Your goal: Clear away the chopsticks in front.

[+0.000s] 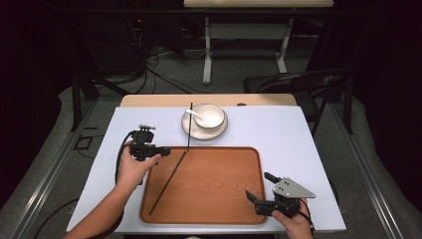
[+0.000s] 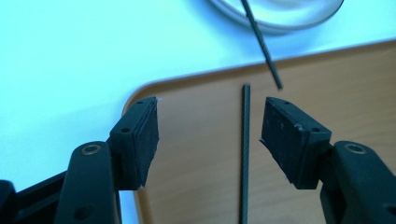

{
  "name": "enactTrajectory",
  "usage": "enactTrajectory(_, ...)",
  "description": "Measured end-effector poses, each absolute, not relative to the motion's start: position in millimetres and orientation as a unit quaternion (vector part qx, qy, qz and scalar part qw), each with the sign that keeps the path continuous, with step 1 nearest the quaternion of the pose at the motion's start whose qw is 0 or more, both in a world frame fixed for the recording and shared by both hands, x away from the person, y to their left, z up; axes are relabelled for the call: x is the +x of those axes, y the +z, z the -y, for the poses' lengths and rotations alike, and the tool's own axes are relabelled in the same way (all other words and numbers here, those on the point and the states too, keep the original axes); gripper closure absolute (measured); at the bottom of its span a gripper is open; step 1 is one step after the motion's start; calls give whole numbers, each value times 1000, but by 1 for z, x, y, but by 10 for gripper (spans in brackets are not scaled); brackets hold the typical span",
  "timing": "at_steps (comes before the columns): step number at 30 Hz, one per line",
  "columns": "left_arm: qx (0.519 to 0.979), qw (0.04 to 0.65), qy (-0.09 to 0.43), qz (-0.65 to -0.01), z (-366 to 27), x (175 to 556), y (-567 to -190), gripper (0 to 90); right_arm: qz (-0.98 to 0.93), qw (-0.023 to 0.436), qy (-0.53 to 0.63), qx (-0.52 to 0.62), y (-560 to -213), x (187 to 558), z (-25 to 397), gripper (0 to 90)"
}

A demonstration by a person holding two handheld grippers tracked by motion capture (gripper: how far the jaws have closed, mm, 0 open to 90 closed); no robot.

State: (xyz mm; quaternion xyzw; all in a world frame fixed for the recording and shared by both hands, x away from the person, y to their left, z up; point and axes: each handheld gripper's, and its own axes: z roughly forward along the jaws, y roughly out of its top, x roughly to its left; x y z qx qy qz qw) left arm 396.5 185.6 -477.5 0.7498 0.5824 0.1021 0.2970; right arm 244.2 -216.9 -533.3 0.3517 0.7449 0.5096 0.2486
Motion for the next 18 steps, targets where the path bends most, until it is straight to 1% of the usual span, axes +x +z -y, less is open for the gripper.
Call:
enactTrajectory(2,748,293,111,-585,-184,403,-476,366,-745,248,509,351,-533,244,217,143)
enactTrajectory(11,744,286,103,-595,-174,431,-474,363,-744,246,510,353,-534,245,217,143)
enactTrajectory(18,743,286,101,-597,-161,442,-477,365,-745,246,510,353,-534,245,217,143)
